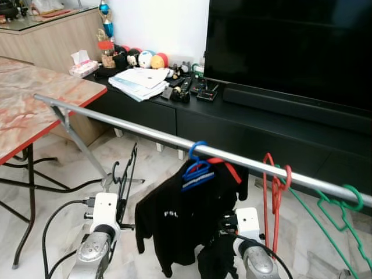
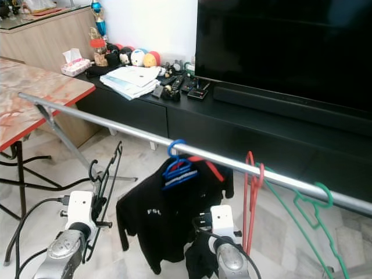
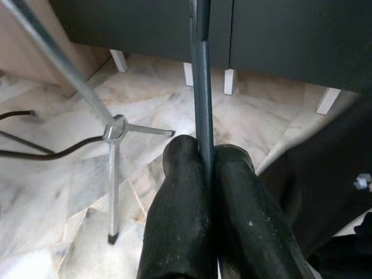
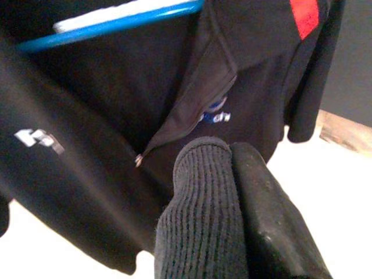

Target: Hang hanger

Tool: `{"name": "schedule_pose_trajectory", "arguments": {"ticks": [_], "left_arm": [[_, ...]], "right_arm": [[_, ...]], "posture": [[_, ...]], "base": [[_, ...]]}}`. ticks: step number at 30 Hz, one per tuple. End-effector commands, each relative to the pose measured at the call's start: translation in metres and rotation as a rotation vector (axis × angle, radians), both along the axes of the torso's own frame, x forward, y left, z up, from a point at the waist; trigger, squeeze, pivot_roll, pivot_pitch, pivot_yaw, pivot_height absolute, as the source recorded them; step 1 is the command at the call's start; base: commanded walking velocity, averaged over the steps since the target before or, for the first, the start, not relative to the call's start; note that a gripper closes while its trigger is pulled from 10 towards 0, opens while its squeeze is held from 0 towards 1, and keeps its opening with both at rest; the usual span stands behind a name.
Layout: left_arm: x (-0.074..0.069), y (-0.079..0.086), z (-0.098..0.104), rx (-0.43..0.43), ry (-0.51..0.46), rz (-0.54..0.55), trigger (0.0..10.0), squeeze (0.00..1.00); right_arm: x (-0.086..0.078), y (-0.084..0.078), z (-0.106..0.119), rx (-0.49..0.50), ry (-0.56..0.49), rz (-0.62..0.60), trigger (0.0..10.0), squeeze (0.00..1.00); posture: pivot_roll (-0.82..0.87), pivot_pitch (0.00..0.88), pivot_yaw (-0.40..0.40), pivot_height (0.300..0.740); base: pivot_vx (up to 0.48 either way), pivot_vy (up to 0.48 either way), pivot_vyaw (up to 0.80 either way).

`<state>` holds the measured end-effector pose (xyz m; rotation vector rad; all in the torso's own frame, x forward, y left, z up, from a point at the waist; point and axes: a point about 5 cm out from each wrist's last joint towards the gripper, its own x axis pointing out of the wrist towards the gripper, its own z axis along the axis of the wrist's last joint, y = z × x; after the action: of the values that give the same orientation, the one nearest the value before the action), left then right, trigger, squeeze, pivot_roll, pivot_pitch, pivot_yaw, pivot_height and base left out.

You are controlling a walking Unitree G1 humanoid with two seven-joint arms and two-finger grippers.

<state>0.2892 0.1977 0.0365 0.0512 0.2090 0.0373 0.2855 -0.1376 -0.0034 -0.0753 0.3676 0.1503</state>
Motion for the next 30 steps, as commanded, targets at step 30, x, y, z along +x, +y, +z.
{"name": "schedule_pose_trajectory", "arguments": {"ticks": [30], "left_arm": [[-0.0023,0.0056,-0.0034,-0.019,0.035,0.052,10.0,0.00]], "right_arm": [[-0.0014,0.0051,-0.0008,0.018,0.003,0.023,10.0,0.00]], "posture": [[0.02,0.023,0.063,0.740]], "base": [[-0.092,0.140,0.00]]}}
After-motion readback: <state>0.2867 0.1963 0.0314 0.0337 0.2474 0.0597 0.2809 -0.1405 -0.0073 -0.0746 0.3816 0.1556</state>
